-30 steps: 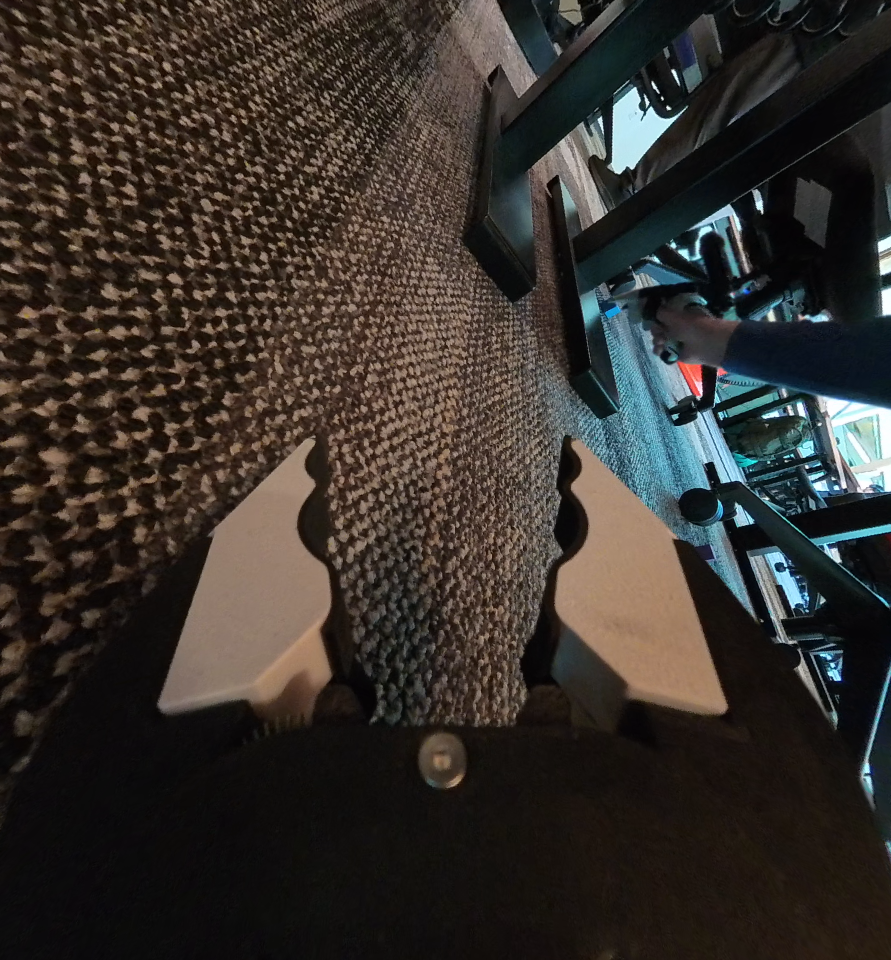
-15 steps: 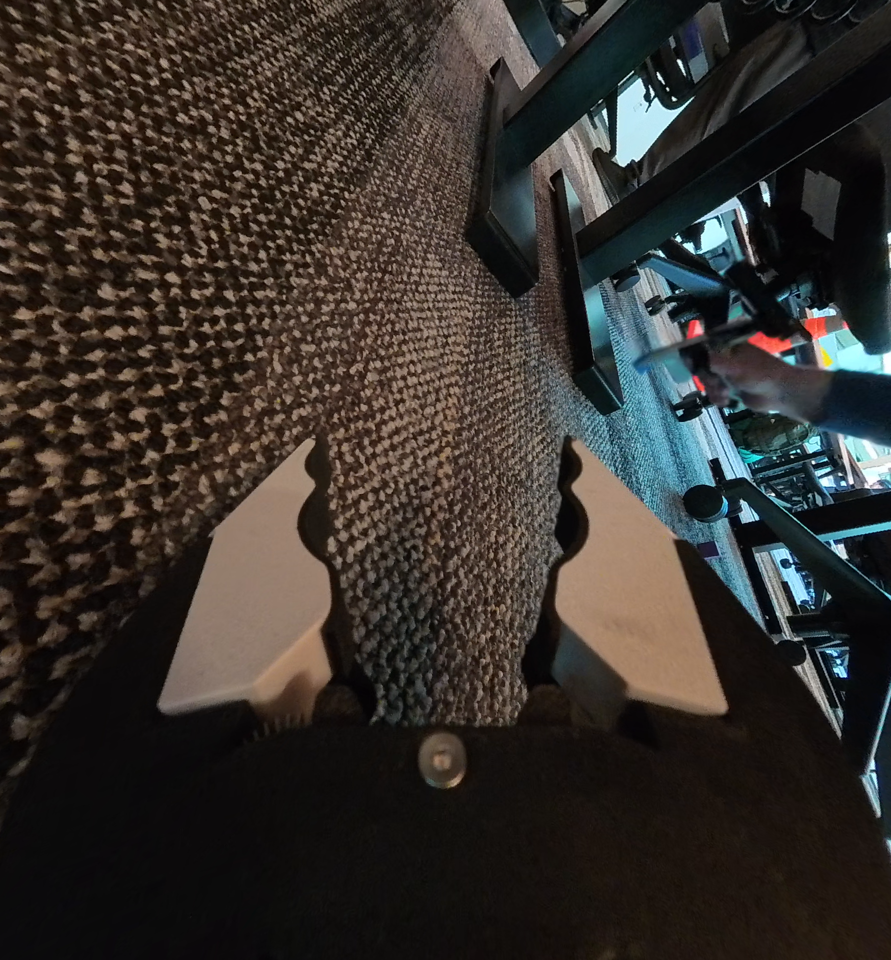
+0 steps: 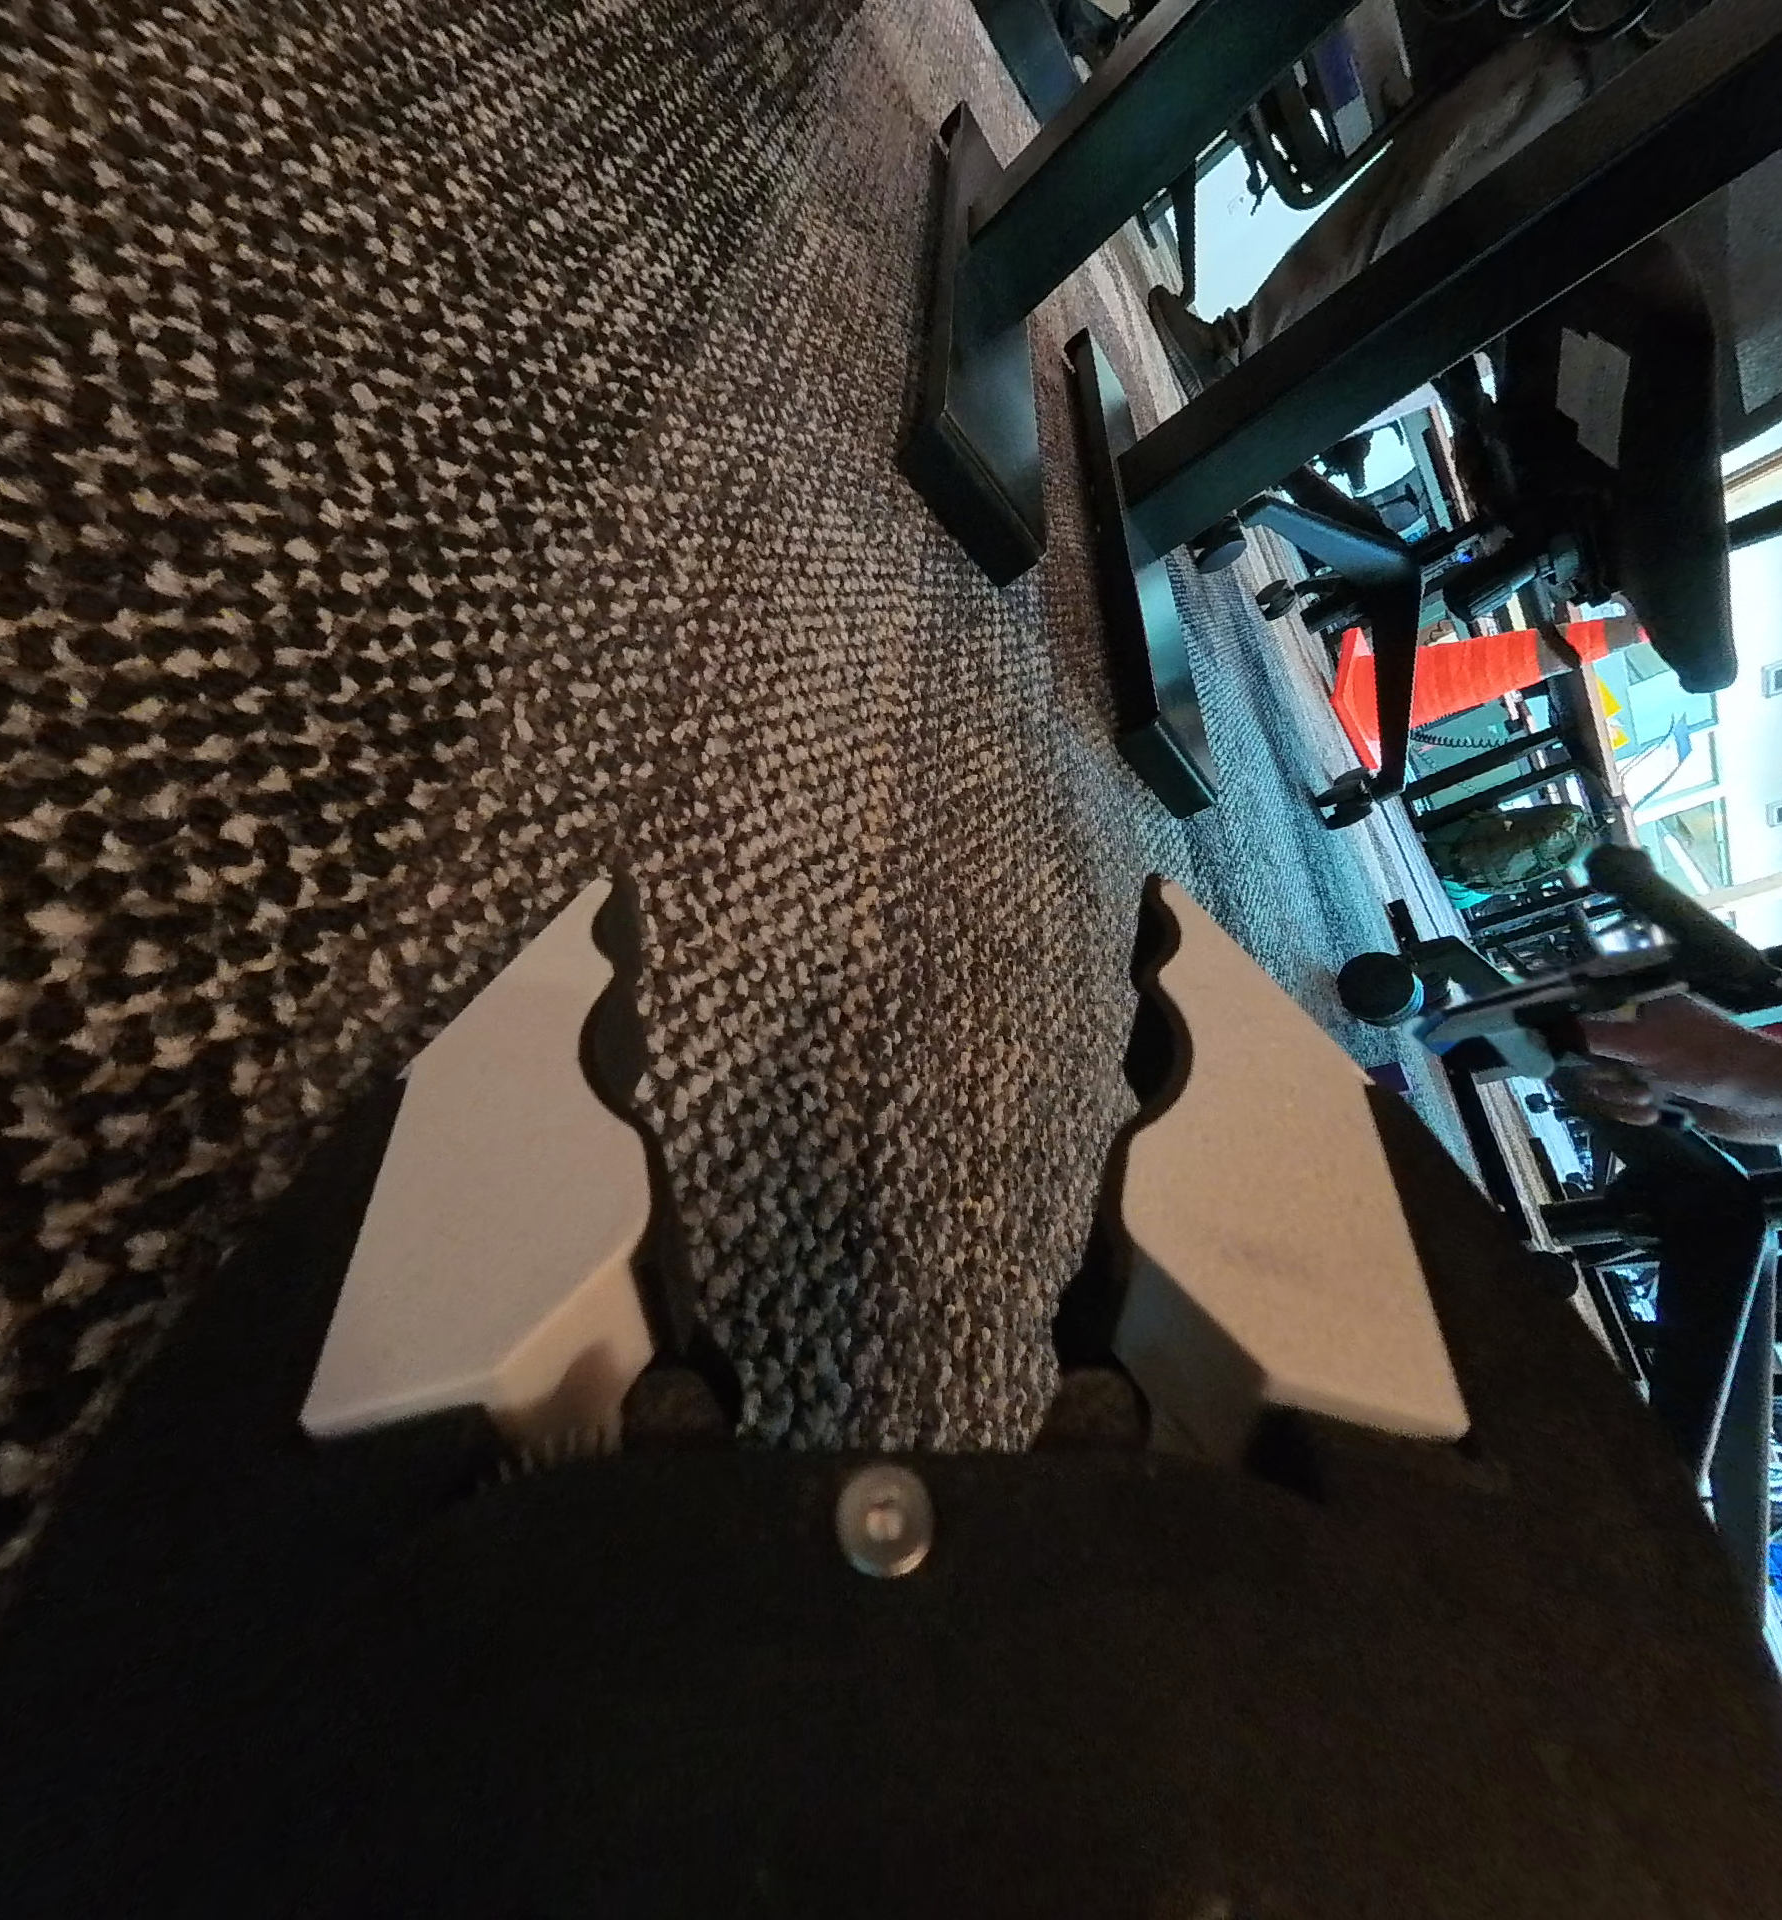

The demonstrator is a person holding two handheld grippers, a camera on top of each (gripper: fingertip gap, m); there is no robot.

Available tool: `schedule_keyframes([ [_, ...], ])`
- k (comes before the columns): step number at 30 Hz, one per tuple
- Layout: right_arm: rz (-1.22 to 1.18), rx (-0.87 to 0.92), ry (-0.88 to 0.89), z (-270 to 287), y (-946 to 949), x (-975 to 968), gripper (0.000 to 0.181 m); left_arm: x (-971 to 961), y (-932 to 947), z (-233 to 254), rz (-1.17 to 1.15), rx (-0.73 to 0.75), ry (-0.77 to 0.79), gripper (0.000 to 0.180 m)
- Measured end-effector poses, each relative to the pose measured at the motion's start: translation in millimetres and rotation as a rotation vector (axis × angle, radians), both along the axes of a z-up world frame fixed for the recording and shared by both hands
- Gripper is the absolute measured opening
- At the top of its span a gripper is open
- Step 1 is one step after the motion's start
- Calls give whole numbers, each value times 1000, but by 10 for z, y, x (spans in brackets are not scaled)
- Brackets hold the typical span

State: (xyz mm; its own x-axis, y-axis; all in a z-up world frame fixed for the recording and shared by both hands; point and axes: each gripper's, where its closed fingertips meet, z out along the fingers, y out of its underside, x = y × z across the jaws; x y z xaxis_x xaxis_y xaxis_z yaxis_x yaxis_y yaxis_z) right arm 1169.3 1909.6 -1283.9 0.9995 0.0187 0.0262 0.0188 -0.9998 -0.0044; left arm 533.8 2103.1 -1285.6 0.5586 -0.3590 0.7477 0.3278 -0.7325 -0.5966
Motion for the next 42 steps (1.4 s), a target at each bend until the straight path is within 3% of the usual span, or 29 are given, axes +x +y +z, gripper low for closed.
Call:
schedule_keyframes([
  [7,-87,-29,-19,-162,-319,170,26,2,-2,2,-1,-2,-2,92],
  [10,-136,43,11,-200,-224,137,26,4,-5,4,-2,-2,-1,92],
  [16,-174,-18,14,-400,-419,26,42,7,-8,8,-6,-4,-4,92],
  [18,-226,21,-14,-430,-392,78,27,9,-11,11,-8,-5,-7,92],
  [23,-279,15,9,-389,-404,71,26,14,-15,15,-10,-3,-6,92],
  [32,27,-5,166,272,353,-1123,26,16,-3,41,-20,-25,-40,90],
  [34,144,22,218,528,559,-1565,26,66,-56,147,-49,9,-15,80],
  [37,271,59,273,918,886,-2168,26,177,-397,595,-90,37,27,72],
  [42,464,88,355,1538,1253,-3076,26,-384,-1614,1048,1,-20,194,81],
])
